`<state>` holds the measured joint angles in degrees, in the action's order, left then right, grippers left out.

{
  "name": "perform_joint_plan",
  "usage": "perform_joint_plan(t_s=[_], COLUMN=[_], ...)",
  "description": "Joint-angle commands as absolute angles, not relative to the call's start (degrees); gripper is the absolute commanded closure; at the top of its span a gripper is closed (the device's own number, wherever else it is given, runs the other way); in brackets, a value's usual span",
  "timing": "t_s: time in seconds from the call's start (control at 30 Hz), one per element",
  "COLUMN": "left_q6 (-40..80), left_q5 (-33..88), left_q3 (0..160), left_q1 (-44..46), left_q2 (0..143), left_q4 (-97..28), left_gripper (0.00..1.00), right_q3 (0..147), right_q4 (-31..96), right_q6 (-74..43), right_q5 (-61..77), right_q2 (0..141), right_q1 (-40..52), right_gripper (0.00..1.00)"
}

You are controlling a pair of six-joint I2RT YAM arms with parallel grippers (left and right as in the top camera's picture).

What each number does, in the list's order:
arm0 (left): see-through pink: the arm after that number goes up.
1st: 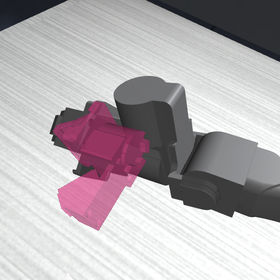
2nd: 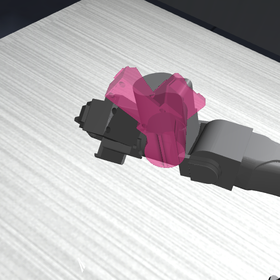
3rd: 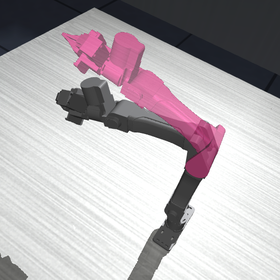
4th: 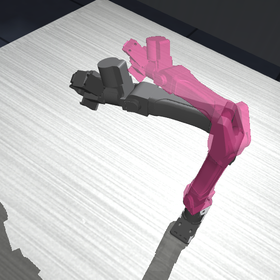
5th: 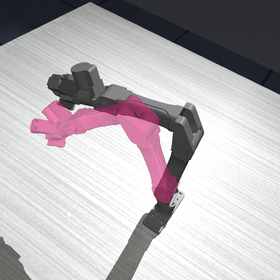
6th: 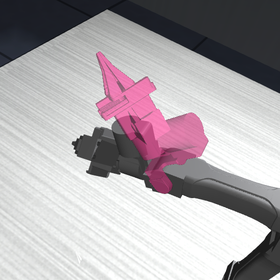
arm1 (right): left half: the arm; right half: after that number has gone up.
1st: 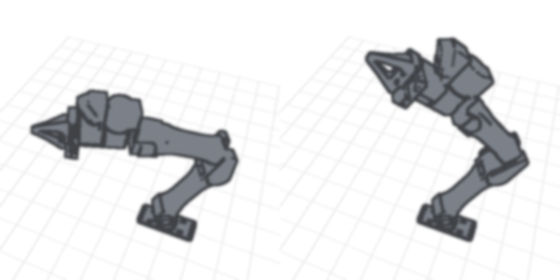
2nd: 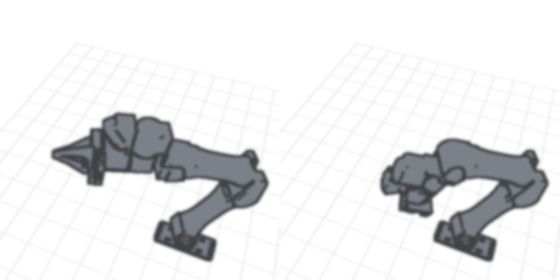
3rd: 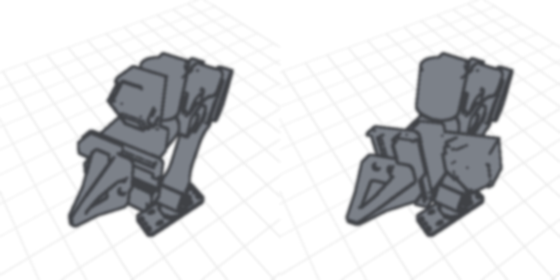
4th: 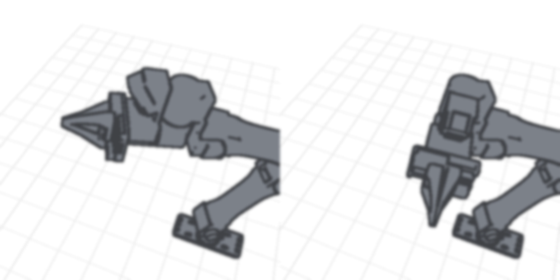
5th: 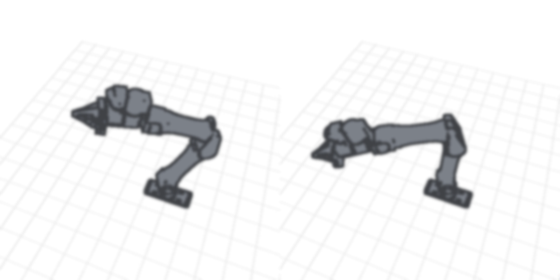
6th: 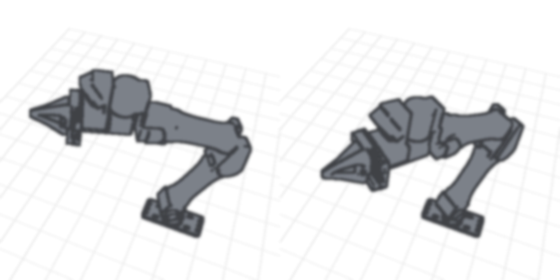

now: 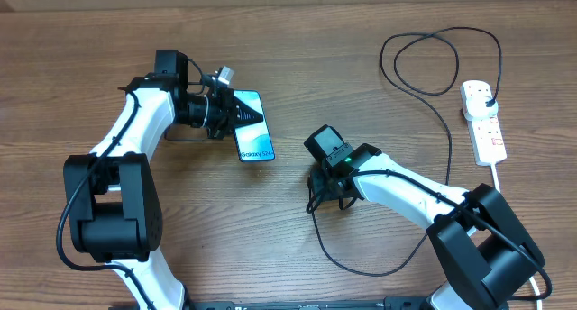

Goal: Plug charger to phone and switch on socket
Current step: 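Move the right gripper down over the black cable plug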

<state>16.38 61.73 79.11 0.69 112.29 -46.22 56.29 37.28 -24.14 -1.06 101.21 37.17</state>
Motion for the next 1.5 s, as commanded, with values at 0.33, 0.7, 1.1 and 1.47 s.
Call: perform_joint_plan(t_s=[0.33,0.7,1.1,1.47], left_q6=[16.8,20.2,20.6,20.6], left_q5=[61.4,60.0,59.5,59.5], left_q3=[78.9,78.9,78.9,78.9], left_q1=[3.2,1.4,0.0,0.0], left_q2=[111.7,111.7,111.7,111.7], left_q4=[-46.5,-43.2,-43.2,-43.5], left_gripper=[0.96,0.96,0.96,0.96], right_q3=[56.2,58.8,63.0,61.4], right_q4=[30.8,30.9,33.9,34.9], right_q6=[-22.2,-20.6,-19.2,-22.7], right_q5=[-4.4,-5.0,0.4,-2.3], right_q2=[103.3,103.3,103.3,103.3], right_q1=[38.6,37.8,37.8,41.7], right_gripper=[0.51,0.53,0.46,0.56])
